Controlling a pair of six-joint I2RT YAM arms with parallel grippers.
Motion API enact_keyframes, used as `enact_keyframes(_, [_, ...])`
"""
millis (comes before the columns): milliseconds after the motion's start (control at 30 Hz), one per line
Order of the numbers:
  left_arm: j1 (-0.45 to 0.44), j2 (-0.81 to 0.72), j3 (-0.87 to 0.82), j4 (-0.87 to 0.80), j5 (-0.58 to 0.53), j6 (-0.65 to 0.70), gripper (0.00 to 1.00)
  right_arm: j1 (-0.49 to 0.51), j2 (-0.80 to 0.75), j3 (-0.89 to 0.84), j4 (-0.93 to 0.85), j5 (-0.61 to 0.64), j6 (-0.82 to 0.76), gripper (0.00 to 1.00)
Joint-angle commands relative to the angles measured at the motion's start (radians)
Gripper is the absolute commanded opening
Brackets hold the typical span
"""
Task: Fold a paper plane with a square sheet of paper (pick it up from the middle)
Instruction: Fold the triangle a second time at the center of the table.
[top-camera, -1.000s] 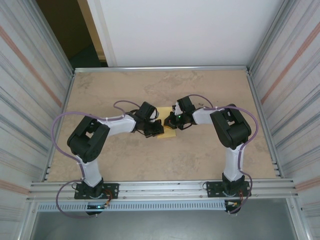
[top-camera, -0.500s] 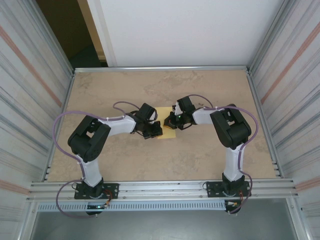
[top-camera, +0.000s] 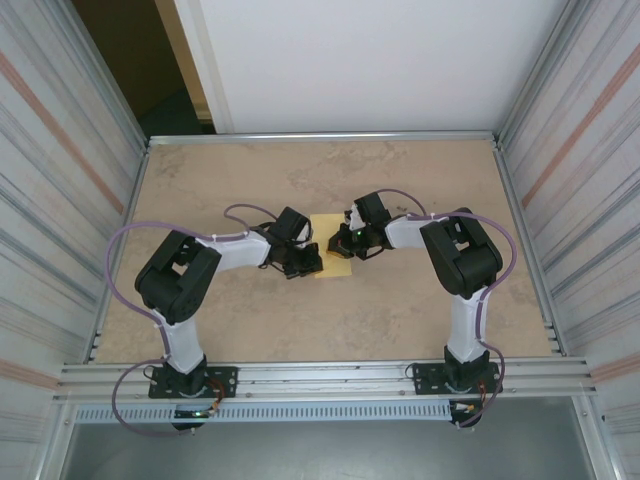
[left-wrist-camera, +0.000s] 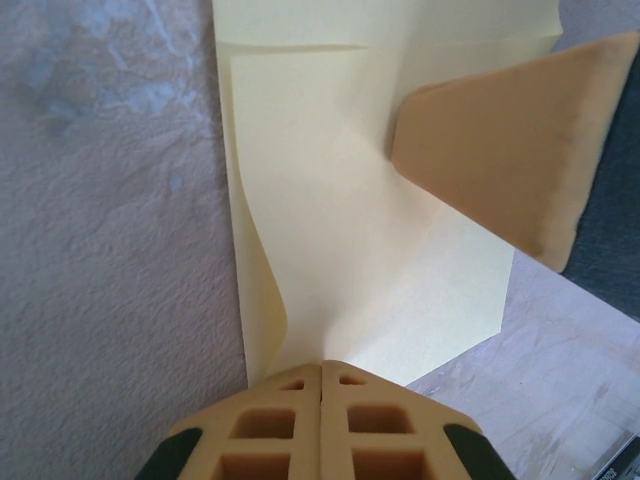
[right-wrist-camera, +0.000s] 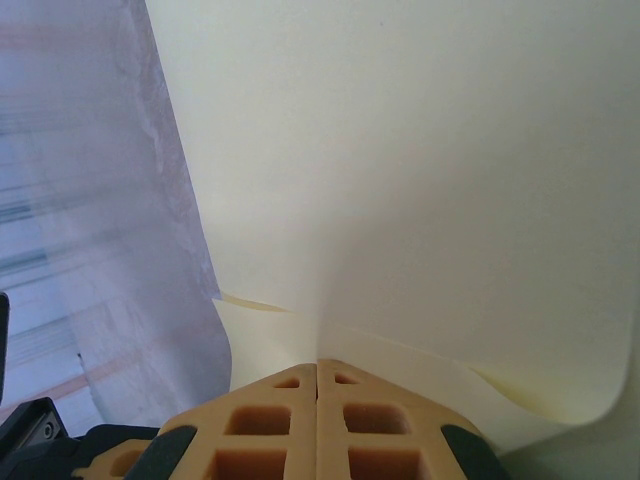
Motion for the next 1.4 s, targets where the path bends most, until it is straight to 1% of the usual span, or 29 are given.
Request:
enact_keyframes(0, [0.014, 0.013, -0.018, -0.027, -0.023, 0.019, 0.00, -0.004, 0.079, -0.026, -0.126, 0.118, 0.013, 0.00])
enact_keyframes(300, [0.014, 0.022, -0.044, -0.037, -0.032, 0.018, 0.00, -0.003, 0.070, -0.018, -0.127, 0.110, 0.008, 0.00])
enact_keyframes(500, [0.014, 0.030, -0.060, -0.047, -0.039, 0.020, 0.00, -0.010, 0.025, 0.013, -0.127, 0.055, -0.018, 0.00])
enact_keyframes(667, [0.014, 0.033, -0.068, -0.047, -0.036, 0.020, 0.00, -0.018, -0.076, 0.051, -0.151, -0.028, -0.109, 0.00])
enact_keyframes(767, [0.014, 0.033, -0.070, -0.043, -0.032, 0.021, 0.00, -0.005, -0.116, 0.062, -0.216, -0.031, -0.188, 0.00])
enact_keyframes(833, [0.014, 0.033, -0.069, -0.044, -0.030, 0.021, 0.00, 0.014, -0.127, 0.058, -0.246, -0.026, -0.215, 0.00])
enact_keyframes(1033, [0.014, 0.025, -0.070, -0.040, -0.032, 0.023, 0.00, 0.062, -0.106, 0.028, -0.230, -0.007, -0.192, 0.00])
enact_keyframes(1133, [0.013, 0.023, -0.072, -0.038, -0.034, 0.020, 0.00, 0.058, -0.082, 0.037, -0.221, 0.003, -0.173, 0.00])
enact_keyframes(1367, [0.014, 0.023, -0.065, -0.034, -0.031, 0.019, 0.00, 0.057, -0.039, 0.063, -0.189, -0.034, -0.168, 0.00])
